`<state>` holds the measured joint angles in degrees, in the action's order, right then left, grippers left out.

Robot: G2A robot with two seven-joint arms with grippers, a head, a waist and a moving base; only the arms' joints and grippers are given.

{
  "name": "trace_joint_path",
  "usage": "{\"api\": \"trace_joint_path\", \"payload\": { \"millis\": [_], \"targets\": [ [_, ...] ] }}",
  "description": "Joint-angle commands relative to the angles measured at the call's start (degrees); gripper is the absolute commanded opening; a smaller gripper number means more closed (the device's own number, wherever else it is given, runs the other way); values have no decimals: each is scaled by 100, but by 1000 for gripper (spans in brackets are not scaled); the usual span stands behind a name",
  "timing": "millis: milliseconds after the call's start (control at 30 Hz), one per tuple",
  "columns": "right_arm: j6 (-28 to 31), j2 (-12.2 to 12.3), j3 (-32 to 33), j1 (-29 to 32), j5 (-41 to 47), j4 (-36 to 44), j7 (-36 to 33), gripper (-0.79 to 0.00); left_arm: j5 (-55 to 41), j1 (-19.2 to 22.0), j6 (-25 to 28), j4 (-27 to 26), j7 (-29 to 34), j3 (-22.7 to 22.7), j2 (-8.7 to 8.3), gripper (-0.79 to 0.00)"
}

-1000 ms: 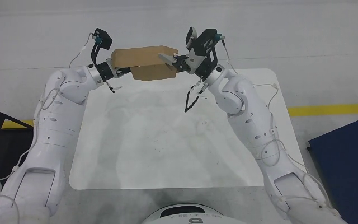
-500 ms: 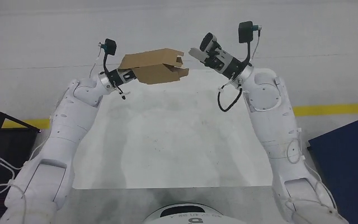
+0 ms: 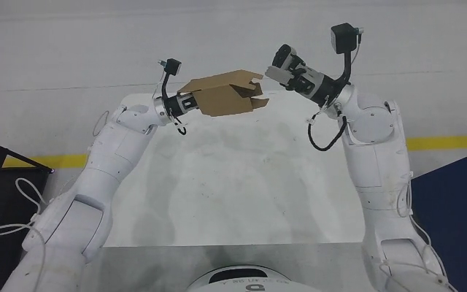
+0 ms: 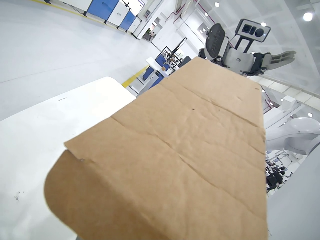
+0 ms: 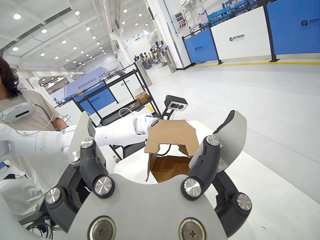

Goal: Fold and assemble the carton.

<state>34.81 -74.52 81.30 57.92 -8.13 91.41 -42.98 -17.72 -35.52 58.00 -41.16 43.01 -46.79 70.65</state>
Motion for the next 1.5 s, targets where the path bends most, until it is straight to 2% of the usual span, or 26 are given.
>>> {"api": "trace_joint_path", "payload": {
  "millis": [0, 267, 333, 433, 500, 667, 1067, 1267, 1467],
  "targets": [
    [0, 0, 0, 0, 1, 0, 0, 0, -6, 1, 0, 2, 6, 0, 0, -785],
    [-1, 29, 105, 32, -8, -2, 96, 0, -6, 1, 0, 2, 6, 0, 0, -785],
    [-60, 59, 202, -97, 139, -54, 3, 0, 40, -63, -148, -169, -134, -25, 1, -785],
    [-1, 113, 214, -295, 723, 6, -591, 0, -107, -176, -168, -400, -241, -91, 0, -785],
    [-5, 170, 268, -444, 553, -64, -1007, 0, -39, -233, -188, -430, -142, -46, 7, -785],
    [0, 241, 95, -624, 1101, -159, -1807, 0, -303, -276, -102, -470, -23, 85, 106, -785],
    [38, 428, 84, -701, 997, -281, -2436, 0, -282, 134, 0, 211, -208, 441, 492, -785],
    [72, 491, -46, -776, 1293, -308, -2577, 0, -252, 273, 0, 510, -177, 441, 590, -785],
    [-21, 554, -465, -917, 1450, -388, -2671, 0, -165, 355, 0, 677, -126, 429, 665, -785]
  ]
}}
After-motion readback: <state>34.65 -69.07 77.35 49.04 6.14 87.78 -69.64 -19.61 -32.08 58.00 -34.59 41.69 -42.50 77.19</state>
